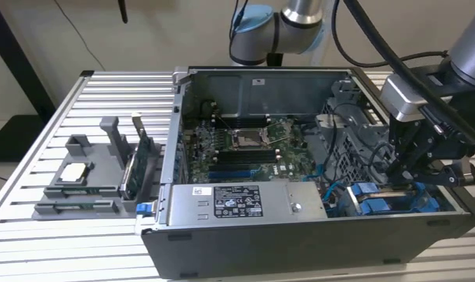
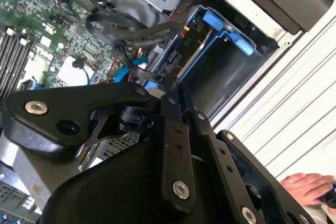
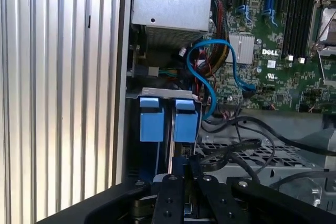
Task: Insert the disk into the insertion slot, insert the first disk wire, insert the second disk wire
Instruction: 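Insert the second disk wire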
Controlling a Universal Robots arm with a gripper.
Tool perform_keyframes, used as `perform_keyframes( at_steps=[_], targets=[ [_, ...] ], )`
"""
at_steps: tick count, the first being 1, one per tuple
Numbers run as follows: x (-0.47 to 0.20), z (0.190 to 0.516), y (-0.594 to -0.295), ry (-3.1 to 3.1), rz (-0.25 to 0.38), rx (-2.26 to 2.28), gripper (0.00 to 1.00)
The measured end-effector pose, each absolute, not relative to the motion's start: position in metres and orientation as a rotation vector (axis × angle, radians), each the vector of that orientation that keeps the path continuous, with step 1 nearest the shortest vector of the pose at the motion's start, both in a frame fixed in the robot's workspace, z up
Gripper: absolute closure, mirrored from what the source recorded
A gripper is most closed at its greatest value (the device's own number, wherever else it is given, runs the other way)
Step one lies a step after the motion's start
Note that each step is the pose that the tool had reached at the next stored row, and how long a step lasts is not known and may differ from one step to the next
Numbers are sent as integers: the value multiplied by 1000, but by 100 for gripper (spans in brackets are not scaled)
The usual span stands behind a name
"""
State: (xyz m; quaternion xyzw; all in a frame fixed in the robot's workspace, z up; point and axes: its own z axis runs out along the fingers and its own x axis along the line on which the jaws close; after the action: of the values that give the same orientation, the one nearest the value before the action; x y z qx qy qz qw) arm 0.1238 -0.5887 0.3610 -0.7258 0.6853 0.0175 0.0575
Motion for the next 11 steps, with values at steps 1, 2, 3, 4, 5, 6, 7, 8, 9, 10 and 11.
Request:
perform_keyframes(
  at_steps=[1, 2, 3, 4, 5, 6, 7, 8, 9, 10, 11],
  targets=[
    [125, 360, -589, 2076, 58, -2197, 84],
    [126, 360, -589, 2075, 63, -2193, 84],
    [126, 359, -588, 2073, 69, -2188, 84],
    [126, 358, -588, 2072, 75, -2183, 84],
    [127, 358, -588, 2072, 80, -2177, 84],
    [127, 357, -588, 2074, 85, -2170, 84],
    [128, 356, -588, 2077, 87, -2164, 84],
    [128, 356, -588, 2080, 87, -2161, 84],
    [128, 356, -588, 2080, 87, -2161, 84],
    [128, 356, -588, 2080, 87, -2161, 84],
    [128, 356, -588, 2080, 87, -2161, 84]
  ],
)
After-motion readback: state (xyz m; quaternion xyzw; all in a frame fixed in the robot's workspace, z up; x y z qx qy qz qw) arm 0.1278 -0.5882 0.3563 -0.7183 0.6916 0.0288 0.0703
